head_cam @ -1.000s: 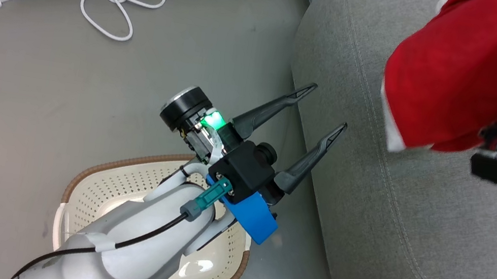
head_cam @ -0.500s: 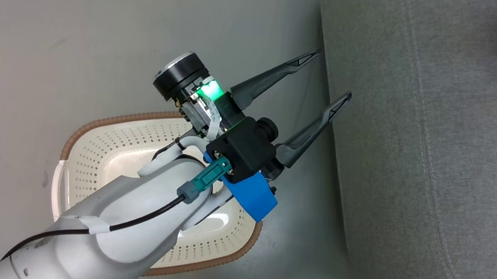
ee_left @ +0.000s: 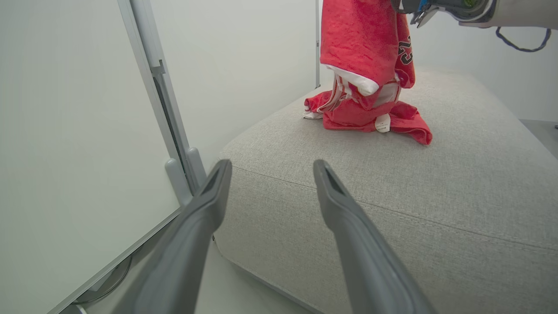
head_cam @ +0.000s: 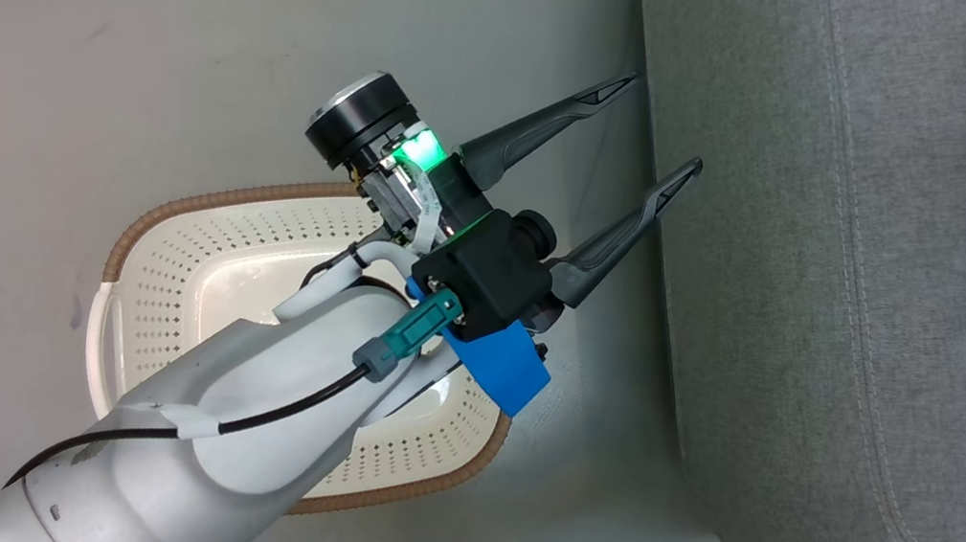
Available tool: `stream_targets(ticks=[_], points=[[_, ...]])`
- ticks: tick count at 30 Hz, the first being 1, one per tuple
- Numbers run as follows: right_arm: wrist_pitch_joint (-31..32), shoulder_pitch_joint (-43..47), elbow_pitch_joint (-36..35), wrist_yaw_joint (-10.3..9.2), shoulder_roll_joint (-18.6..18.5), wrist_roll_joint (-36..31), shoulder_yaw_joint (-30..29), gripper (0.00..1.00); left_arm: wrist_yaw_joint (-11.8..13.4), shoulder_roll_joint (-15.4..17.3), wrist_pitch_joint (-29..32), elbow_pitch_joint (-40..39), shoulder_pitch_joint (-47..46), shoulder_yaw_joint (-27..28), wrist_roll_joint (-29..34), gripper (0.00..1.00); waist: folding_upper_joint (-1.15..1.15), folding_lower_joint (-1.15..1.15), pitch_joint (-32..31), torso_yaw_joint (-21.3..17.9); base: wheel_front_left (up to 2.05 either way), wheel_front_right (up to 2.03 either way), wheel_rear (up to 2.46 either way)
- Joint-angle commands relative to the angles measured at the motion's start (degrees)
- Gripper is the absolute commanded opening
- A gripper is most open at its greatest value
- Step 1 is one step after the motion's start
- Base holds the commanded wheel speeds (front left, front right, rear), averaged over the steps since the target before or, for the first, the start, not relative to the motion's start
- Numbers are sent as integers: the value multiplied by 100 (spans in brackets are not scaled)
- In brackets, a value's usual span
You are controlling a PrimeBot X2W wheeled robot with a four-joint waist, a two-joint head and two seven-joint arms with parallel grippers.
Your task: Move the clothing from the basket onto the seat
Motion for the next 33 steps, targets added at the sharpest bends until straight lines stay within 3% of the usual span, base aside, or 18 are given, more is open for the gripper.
stream_targets(ticks=[1, 9, 15, 16, 17, 24, 33], points=[[-3, 42, 217, 1, 20, 81, 44, 0, -38, -14, -17, 15, -114, -10, 48, 100, 0, -1, 66, 44, 0, 0, 0], [-3, 141, 1371, 1, 194, 283, 165, 0, -84, -101, -17, 38, -201, -15, 99, 100, 0, -1, 192, 183, 0, 0, 0], [-3, 243, 1646, 1, 242, 357, 187, 0, -91, -93, -17, 60, -204, 48, 117, 100, 0, -1, 171, 202, 0, 0, 0], [-3, 260, 1614, 1, 266, 377, 164, 15, -88, -89, -17, 67, -186, 60, 119, 100, 0, -1, 148, 195, 0, 0, 0], [-2, 292, 1582, 1, 278, 396, 143, 100, -85, -88, -17, 74, -160, 69, 118, 100, 0, -1, 115, 186, 0, 0, 0], [-3, 815, 1283, 1, 372, 389, 150, 100, -57, -124, -17, 82, 51, 139, 83, 100, 0, -1, -242, 141, 0, 0, 0], [-3, 2139, 495, 1, 567, 419, 248, 100, 20, -110, -16, 20, 534, 355, -11, 100, 0, -1, -1008, 134, 0, 0, 0]])
